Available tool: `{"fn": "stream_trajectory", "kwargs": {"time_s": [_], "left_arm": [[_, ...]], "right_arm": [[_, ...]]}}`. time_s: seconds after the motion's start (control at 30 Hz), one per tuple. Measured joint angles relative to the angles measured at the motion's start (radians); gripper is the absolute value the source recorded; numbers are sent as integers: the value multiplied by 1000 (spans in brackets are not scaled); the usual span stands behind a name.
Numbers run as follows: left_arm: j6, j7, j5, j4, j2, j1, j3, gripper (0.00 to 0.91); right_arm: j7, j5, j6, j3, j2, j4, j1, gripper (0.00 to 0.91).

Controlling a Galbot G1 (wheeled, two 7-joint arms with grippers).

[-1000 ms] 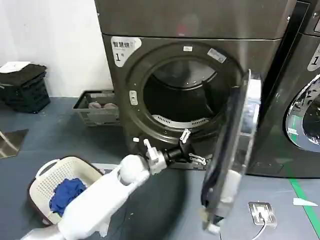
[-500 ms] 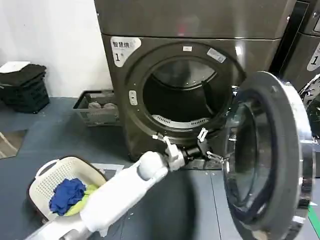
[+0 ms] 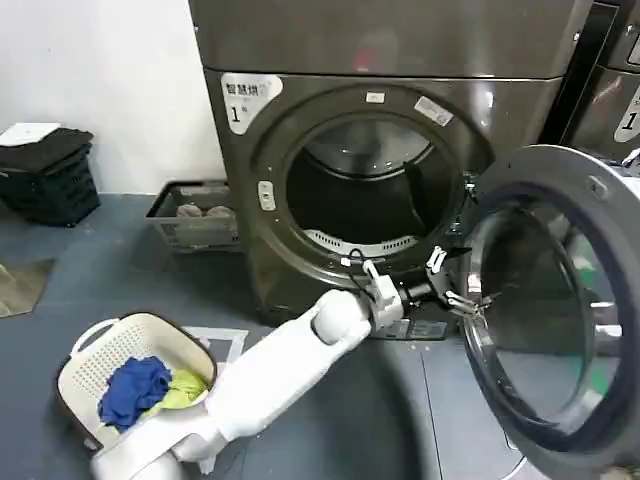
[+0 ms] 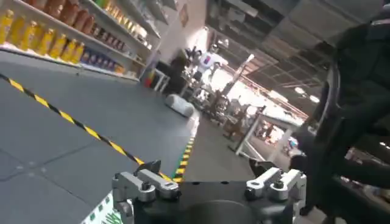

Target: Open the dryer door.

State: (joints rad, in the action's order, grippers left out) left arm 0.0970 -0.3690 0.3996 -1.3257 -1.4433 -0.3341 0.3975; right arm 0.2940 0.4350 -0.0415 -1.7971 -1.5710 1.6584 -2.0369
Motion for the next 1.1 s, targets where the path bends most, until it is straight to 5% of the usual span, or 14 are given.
{"fn": "stream_trajectory", "kwargs": {"time_s": [0.53, 1.1], "left_arm": [[6, 5, -15, 166, -128, 44, -9, 907], [6, 7, -9, 211, -155, 67, -9, 907]], "right_arm": [[1, 1, 10, -11, -1, 6, -1, 907], [-7, 3, 3, -2, -4, 15, -1, 907]]}}
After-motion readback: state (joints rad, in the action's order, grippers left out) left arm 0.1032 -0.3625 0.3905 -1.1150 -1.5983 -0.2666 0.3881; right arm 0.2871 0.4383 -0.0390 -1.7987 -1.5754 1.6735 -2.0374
